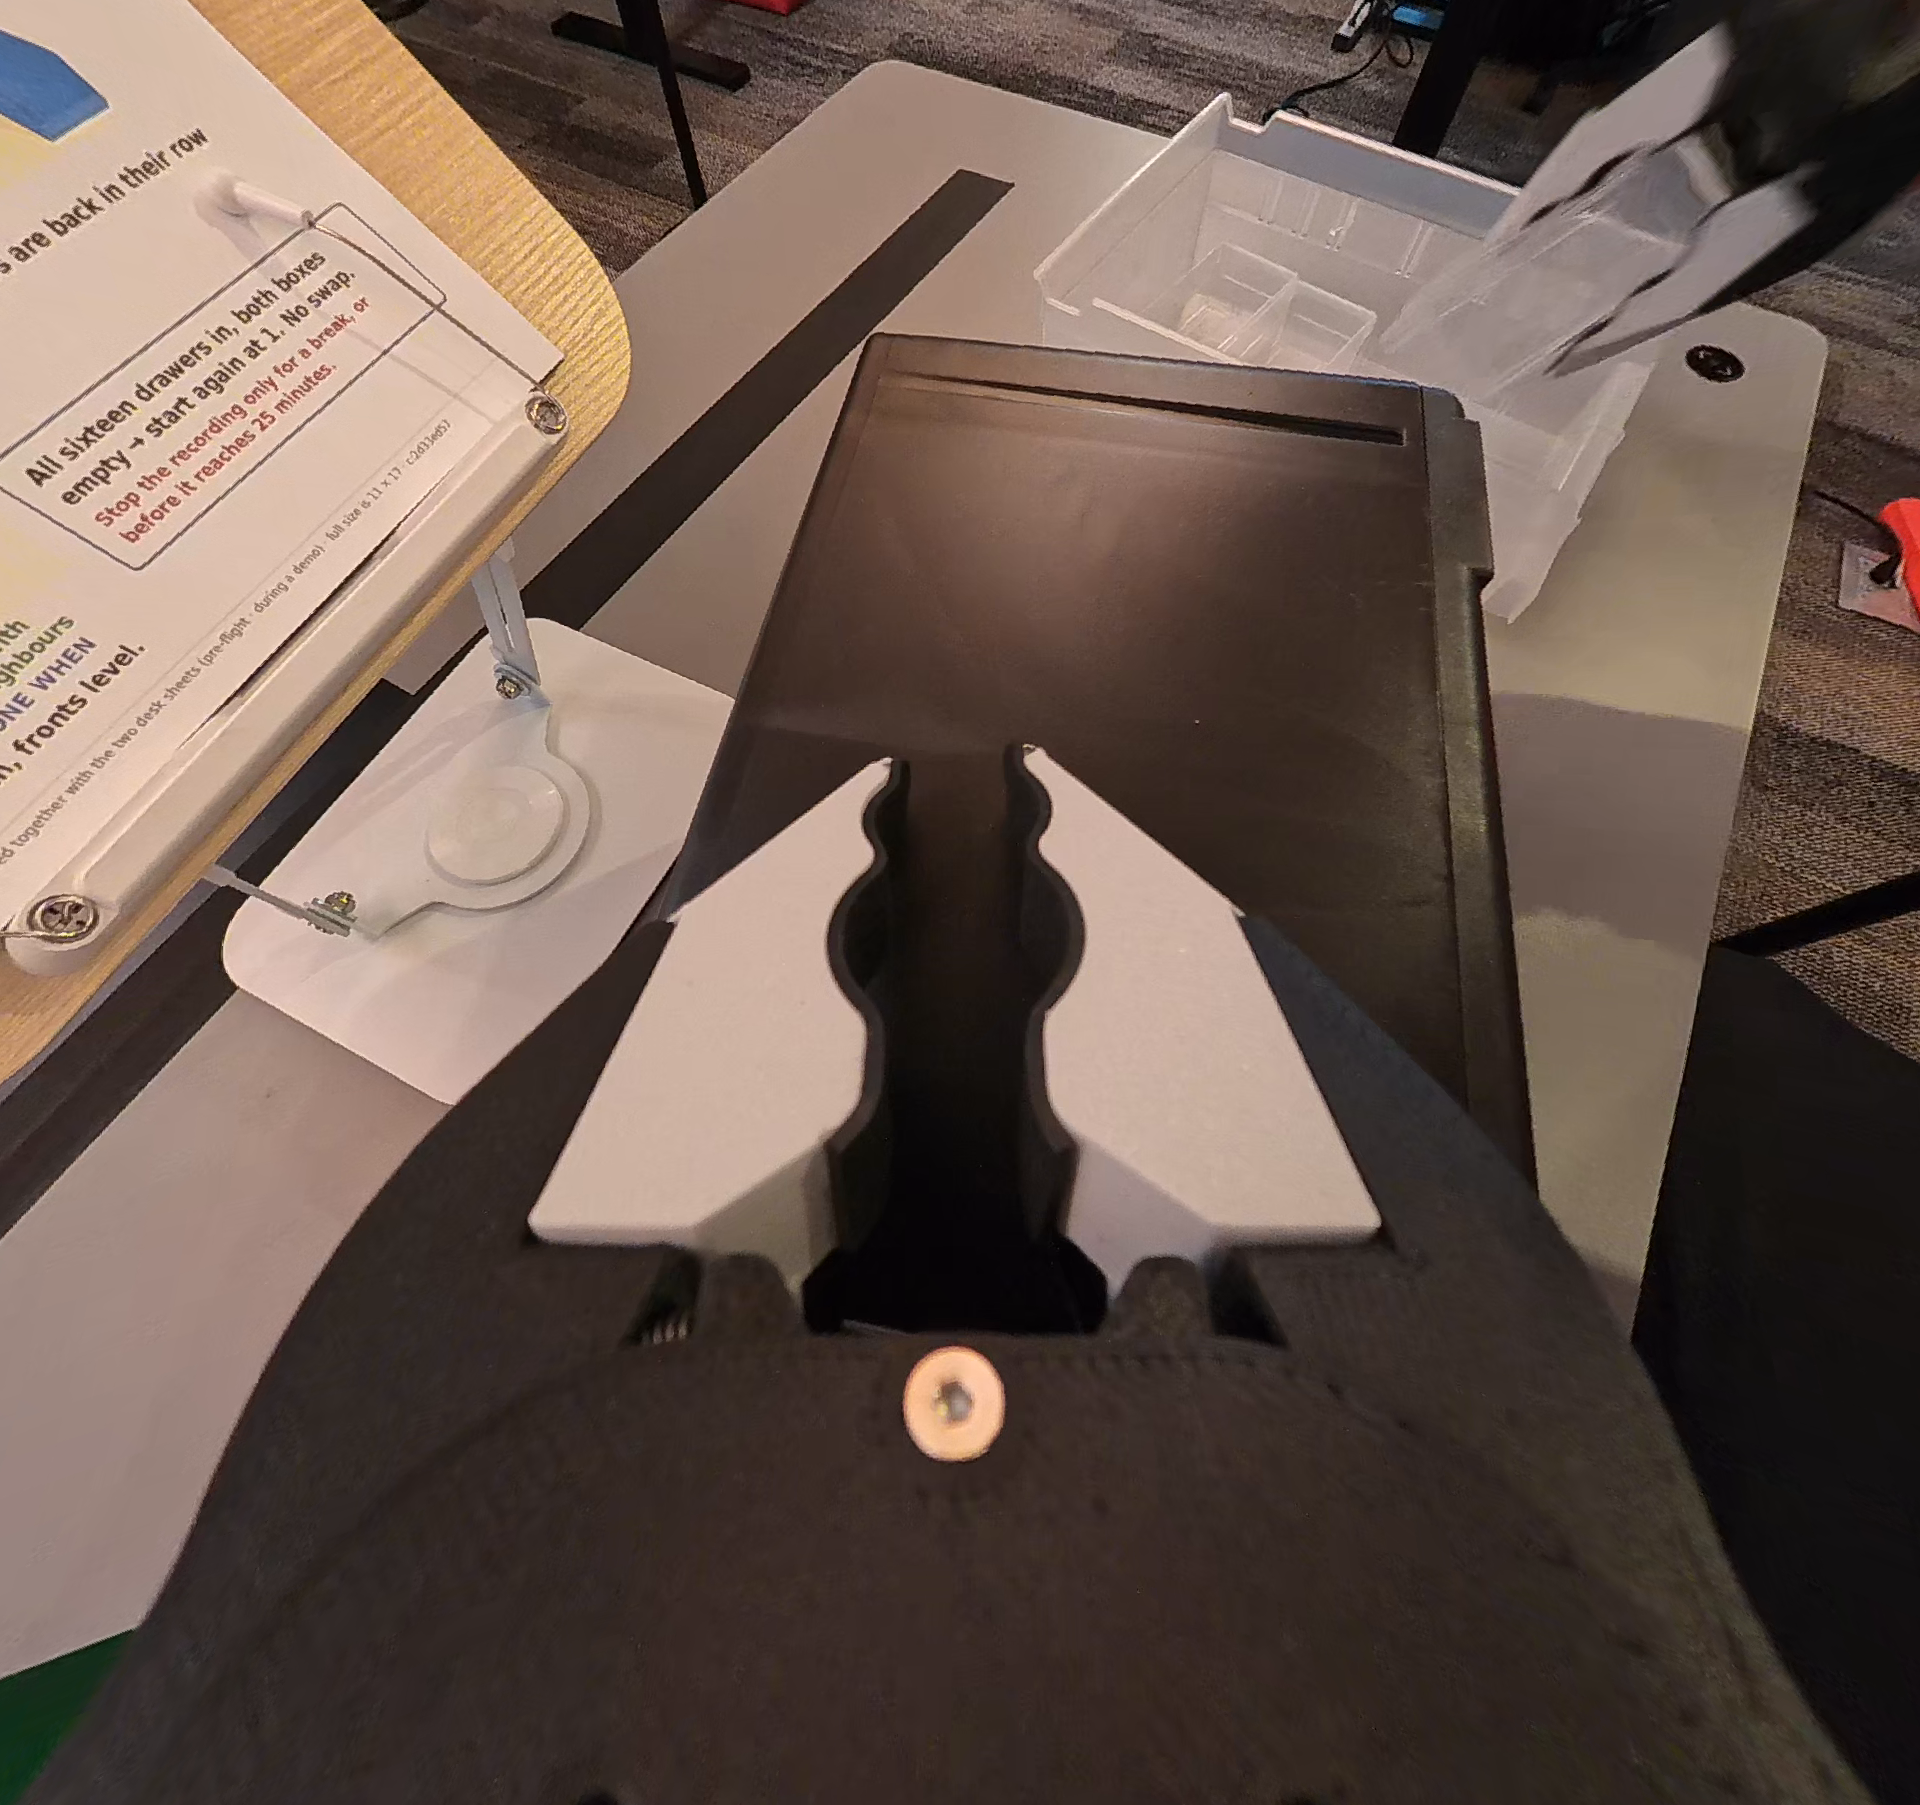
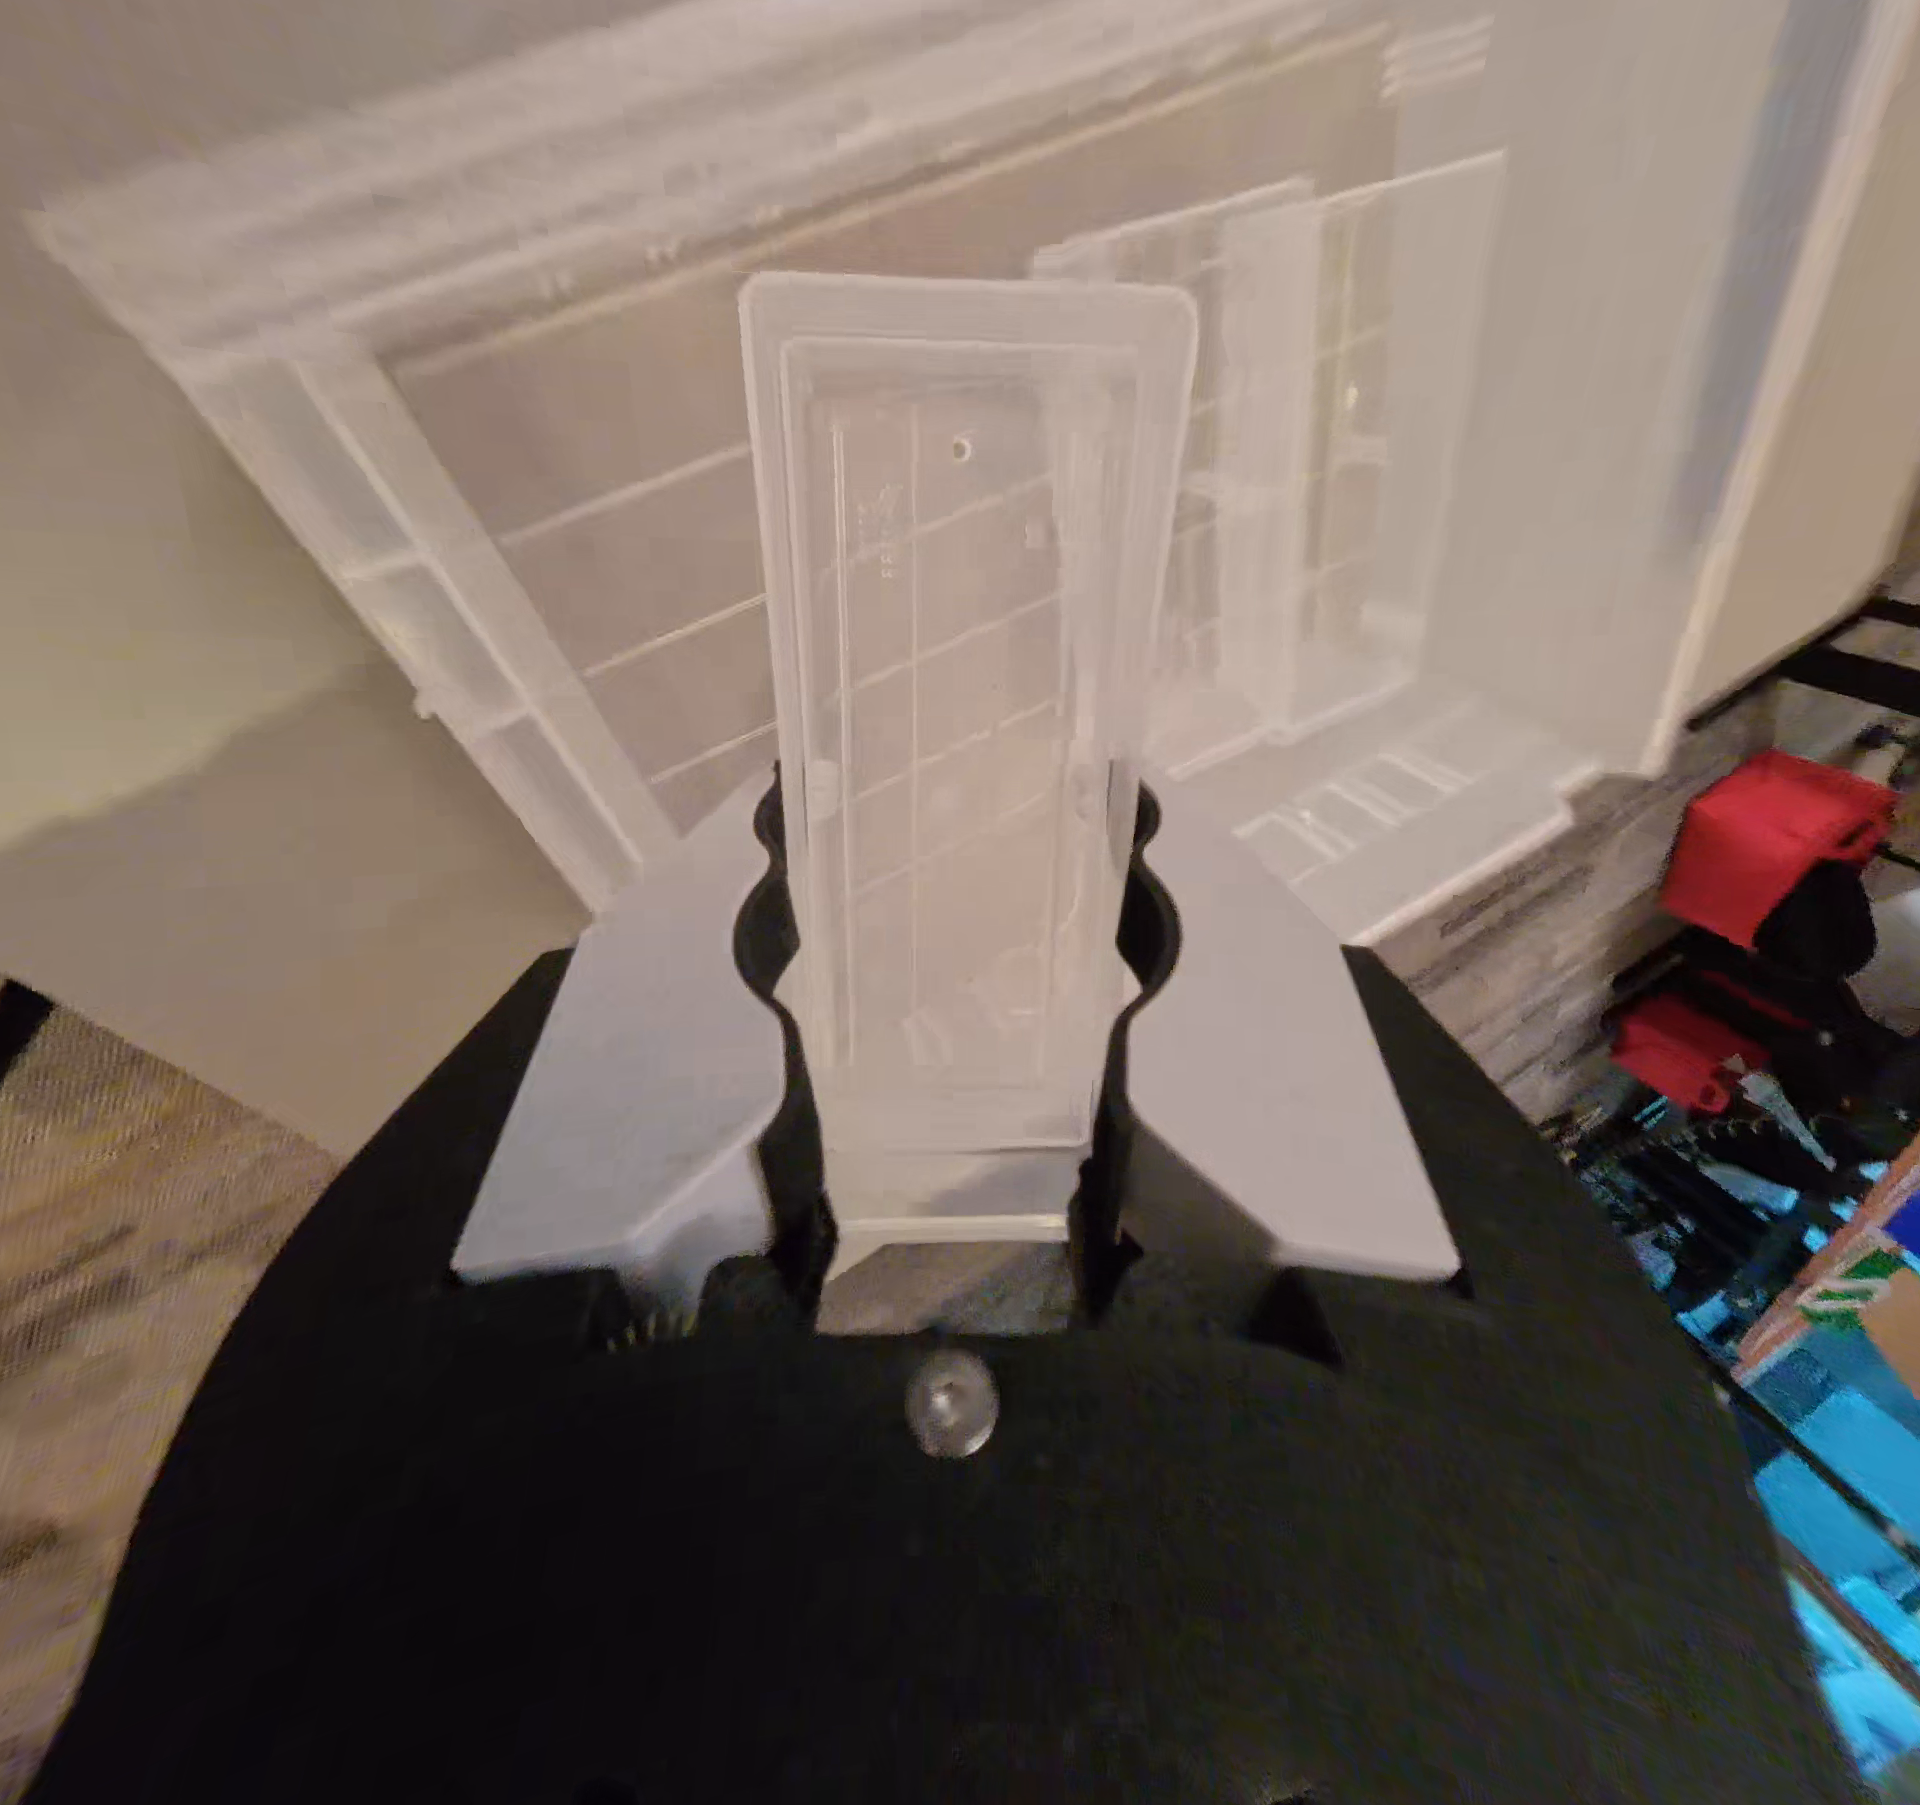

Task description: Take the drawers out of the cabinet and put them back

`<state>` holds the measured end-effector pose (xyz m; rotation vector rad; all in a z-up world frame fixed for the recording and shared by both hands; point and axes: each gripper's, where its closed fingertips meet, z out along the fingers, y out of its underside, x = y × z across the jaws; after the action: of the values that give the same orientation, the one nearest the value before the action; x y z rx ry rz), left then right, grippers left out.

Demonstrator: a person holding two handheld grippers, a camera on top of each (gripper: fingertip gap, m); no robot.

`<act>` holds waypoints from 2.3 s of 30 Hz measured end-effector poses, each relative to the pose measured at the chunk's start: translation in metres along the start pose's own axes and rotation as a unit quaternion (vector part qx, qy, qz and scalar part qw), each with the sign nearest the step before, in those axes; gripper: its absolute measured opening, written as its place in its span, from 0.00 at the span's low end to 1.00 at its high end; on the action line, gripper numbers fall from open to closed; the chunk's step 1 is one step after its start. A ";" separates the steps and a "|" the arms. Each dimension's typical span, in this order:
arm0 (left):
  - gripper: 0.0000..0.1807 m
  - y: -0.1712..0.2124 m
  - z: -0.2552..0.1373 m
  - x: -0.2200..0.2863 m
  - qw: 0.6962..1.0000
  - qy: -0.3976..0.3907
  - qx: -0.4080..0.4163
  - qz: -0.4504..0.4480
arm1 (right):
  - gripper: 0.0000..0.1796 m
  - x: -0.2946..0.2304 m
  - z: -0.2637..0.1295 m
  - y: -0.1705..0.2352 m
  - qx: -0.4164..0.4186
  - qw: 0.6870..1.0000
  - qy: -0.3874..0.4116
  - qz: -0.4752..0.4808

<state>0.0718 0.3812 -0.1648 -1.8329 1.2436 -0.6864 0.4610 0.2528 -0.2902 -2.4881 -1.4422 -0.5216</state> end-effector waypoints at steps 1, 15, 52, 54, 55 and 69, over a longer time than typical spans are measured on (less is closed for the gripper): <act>0.10 0.000 0.000 0.000 1.000 0.000 0.000 0.000 | 0.34 -0.003 0.014 0.002 -0.011 1.000 -0.017 -0.015; 0.10 0.000 0.000 0.000 1.000 0.001 0.000 -0.001 | 0.39 0.016 0.072 0.005 -0.062 0.996 0.045 -0.034; 0.10 0.000 0.000 -0.001 1.000 -0.001 0.002 -0.002 | 0.07 -0.181 -0.026 -0.346 0.383 0.820 0.330 -0.268; 0.10 0.000 0.000 -0.001 1.000 -0.001 0.002 -0.002 | 0.07 -0.188 -0.031 -0.340 0.384 0.820 0.327 -0.272; 0.10 0.000 0.000 -0.001 1.000 -0.001 0.002 -0.003 | 0.07 -0.192 -0.033 -0.336 0.385 0.819 0.325 -0.274; 0.09 0.000 0.000 -0.001 1.000 -0.002 0.002 -0.004 | 0.07 -0.248 -0.067 -0.286 0.410 0.817 0.300 -0.273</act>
<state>0.0714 0.3824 -0.1644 -1.8357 1.2314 -0.6891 0.0867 0.1741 -0.3266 -1.0946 -1.6008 -0.5409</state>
